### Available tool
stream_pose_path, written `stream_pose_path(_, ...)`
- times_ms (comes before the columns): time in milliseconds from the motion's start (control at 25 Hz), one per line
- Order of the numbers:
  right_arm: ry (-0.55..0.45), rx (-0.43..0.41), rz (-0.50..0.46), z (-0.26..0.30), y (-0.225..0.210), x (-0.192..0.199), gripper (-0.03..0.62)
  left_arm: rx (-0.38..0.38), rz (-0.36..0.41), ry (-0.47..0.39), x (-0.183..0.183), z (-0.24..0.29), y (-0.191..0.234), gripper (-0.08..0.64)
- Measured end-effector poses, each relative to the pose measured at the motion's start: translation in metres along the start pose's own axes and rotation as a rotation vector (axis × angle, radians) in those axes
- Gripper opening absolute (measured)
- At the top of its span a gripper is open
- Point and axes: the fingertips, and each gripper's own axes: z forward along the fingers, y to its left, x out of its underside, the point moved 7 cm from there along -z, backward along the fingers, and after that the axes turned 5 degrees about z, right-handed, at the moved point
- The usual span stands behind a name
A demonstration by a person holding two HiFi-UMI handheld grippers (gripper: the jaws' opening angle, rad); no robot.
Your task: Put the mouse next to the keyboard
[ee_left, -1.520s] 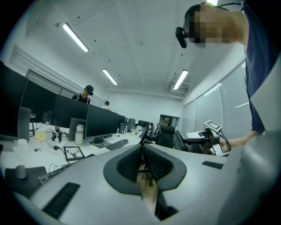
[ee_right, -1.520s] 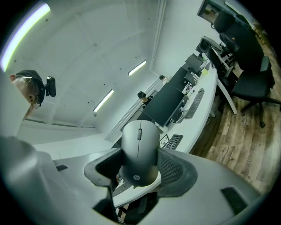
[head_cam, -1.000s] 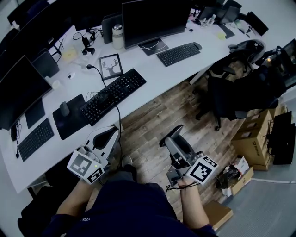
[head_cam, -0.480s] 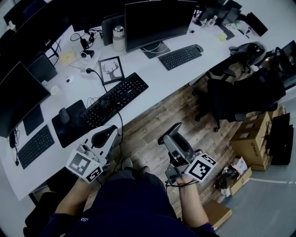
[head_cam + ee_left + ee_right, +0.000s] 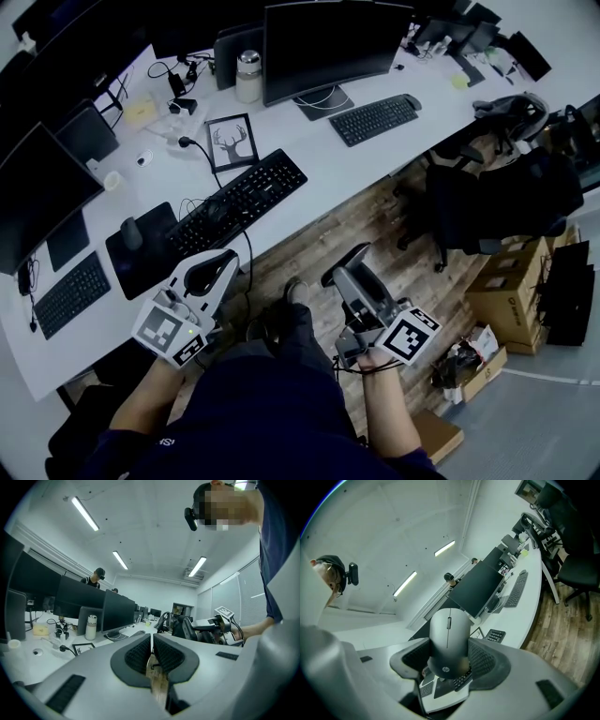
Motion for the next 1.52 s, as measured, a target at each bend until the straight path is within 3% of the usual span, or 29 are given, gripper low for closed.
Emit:
stream_pose_path(560,0.074,-0.047,0.016,0.052,-0.042,-0.041,0.258,-0.085,-0.003,0.026,-0.004,0.045,0.023,0.043)
stream_pose_path(1520,0.267,-0.098,0.048,0.144,-0.148,-0.142,0.258,-0.280,-0.041,0.095,-0.005,0.163,0.060,0.043)
